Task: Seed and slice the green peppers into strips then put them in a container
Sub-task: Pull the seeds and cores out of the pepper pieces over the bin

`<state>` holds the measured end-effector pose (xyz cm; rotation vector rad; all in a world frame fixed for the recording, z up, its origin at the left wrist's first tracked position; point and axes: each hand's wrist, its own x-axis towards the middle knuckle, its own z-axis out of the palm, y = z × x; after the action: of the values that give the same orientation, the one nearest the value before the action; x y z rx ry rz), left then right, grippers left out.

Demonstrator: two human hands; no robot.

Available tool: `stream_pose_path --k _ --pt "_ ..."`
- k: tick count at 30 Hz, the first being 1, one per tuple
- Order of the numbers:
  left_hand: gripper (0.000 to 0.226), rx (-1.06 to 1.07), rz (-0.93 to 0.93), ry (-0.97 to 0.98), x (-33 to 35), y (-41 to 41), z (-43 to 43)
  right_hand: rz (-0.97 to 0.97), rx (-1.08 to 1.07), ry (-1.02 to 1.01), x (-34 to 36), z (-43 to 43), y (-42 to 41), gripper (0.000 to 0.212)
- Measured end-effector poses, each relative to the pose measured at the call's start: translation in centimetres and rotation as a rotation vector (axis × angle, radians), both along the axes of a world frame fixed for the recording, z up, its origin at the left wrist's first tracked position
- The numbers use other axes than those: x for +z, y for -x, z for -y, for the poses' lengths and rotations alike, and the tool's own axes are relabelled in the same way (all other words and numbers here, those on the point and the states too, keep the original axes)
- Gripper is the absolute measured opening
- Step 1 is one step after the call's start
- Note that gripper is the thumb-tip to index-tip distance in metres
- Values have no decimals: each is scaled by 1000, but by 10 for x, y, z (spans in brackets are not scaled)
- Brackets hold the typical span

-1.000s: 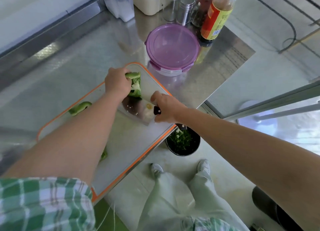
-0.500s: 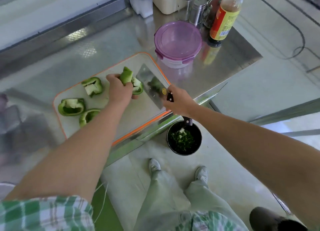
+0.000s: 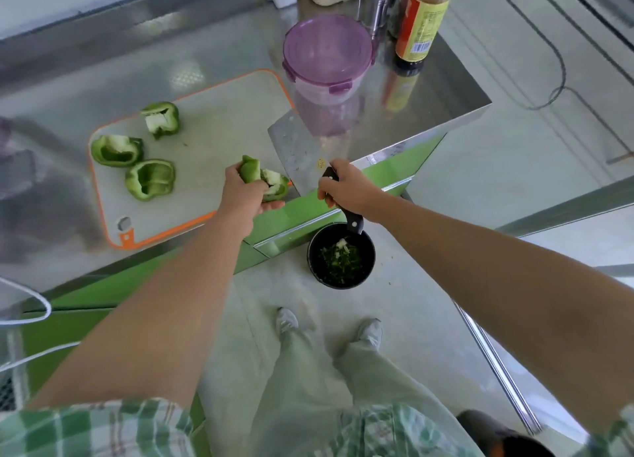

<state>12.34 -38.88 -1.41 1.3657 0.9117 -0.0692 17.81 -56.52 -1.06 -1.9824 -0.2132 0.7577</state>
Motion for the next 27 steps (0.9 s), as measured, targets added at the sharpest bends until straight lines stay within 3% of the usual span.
stream_pose_path --k 7,12,14,16,27 --pt "52 84 38 74 3 6 -24 -61 -63 -16 -8 -29 -7 2" --pt "50 9 40 144 5 1 -48 5 -154 27 -12 -69 -21 6" --pt "52 -8 35 149 3 -1 -54 52 -183 90 -18 -78 -25 36" --pt "53 -25 30 151 1 -3 -59 126 -207 157 -26 -82 -26 47" --pt "52 -92 20 158 1 -10 -61 344 -104 436 -41 -88 -40 40"
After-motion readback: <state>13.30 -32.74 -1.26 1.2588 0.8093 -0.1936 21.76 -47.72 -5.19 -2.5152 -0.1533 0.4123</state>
